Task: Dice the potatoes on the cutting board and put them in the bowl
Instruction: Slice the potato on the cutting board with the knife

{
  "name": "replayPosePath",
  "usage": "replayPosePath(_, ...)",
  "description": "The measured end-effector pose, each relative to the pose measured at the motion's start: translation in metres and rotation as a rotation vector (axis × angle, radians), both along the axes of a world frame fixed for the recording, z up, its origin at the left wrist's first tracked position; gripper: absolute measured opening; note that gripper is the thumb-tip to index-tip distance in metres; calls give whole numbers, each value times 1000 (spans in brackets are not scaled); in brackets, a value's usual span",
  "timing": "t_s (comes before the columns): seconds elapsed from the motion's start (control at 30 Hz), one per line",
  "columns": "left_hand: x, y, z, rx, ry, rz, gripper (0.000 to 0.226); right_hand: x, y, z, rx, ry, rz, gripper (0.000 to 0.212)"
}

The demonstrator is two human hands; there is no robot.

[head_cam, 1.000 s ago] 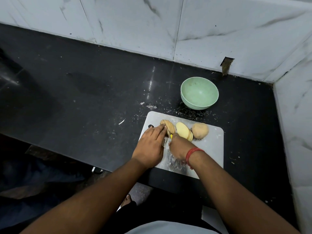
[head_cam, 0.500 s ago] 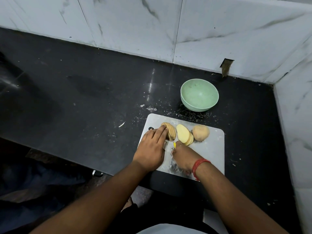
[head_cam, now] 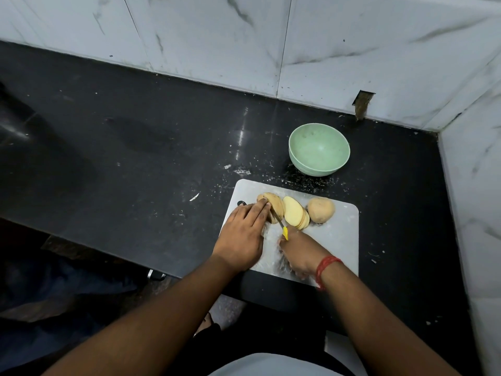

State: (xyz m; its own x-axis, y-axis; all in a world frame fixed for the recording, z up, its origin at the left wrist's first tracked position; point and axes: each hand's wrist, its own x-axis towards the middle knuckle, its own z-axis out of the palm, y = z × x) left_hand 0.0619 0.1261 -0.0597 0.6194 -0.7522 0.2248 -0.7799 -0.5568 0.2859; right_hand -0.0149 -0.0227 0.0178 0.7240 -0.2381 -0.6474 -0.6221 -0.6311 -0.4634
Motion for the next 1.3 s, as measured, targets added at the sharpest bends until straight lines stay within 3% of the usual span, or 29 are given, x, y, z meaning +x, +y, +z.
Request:
replayPosePath(0.07, 1, 0, -1, -5, -1, -4, 65, -3, -1, -1, 8, -4, -24, 37)
replayPosePath(0.4, -1, 3, -1, -77, 36, 36, 58, -17, 11, 6, -49, -205, -77, 19)
replayPosePath(0.57, 0, 4, 0, -85, 43, 54, 50, -6, 17, 5, -69, -268, -21, 24)
replayPosePath(0.97, 1, 4, 1, -62, 16, 63, 52, 4, 23, -7, -74, -220, -6, 32)
replayPosePath(1.3, 2, 3, -2, -63, 17, 61, 45, 5, 22, -8, -86, -219, -1, 22)
